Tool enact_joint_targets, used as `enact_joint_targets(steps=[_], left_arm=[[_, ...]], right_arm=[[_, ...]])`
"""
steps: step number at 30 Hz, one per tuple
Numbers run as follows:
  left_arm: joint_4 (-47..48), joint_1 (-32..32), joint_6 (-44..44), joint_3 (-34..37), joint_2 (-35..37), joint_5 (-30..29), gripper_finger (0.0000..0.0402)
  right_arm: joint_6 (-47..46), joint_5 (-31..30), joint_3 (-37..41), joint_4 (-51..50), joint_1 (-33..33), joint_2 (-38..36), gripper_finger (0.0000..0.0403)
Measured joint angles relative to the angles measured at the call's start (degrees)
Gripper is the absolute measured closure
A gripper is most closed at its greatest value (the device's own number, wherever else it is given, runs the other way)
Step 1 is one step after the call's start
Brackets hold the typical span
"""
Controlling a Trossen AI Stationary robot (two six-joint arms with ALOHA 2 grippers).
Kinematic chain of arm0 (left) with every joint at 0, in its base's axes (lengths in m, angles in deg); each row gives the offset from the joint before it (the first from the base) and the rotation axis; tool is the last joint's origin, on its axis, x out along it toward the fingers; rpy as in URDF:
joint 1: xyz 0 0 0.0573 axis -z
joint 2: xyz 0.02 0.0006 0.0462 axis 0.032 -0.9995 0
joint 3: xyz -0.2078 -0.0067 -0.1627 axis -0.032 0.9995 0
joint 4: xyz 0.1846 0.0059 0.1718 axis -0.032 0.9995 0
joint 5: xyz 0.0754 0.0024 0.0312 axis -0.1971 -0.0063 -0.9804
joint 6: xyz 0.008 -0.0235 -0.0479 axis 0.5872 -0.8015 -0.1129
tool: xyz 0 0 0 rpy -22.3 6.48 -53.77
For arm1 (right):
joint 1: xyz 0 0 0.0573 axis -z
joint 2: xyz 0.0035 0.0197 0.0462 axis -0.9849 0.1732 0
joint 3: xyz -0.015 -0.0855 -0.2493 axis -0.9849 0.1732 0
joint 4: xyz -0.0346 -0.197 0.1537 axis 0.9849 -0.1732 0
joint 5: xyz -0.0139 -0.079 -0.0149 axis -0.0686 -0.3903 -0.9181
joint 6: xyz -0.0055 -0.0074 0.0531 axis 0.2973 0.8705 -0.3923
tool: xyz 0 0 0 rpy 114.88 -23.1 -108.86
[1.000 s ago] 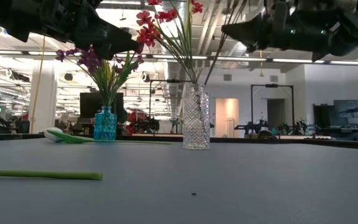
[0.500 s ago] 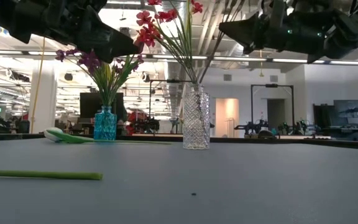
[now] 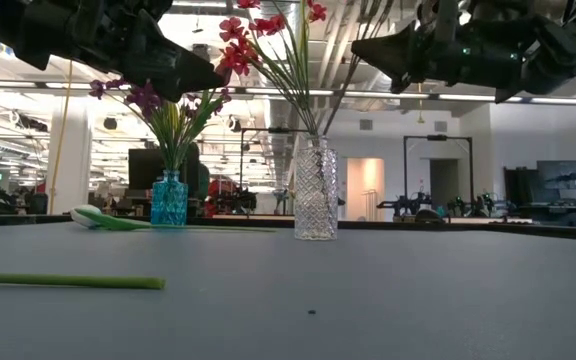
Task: Sort flowers into vase by color
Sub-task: Put the red flowers into the transparent vase
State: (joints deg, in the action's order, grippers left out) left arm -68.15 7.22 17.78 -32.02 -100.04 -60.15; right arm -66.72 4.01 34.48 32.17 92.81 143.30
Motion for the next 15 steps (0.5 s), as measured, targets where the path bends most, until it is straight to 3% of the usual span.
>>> enact_joint_targets(steps=[10,15], left_arm=[[-0.04,0.0,-0.81,0.0,0.02,0.04,0.0222],[-0.07,0.0,-1.0,0.0,0.0,0.07,0.0222]], right_arm=[[-0.01,-1.79,-0.22,-0.29,0.44,0.2,0.0378],[-0.1,-1.81,-2.82,-0.3,0.45,4.77,0.0378]])
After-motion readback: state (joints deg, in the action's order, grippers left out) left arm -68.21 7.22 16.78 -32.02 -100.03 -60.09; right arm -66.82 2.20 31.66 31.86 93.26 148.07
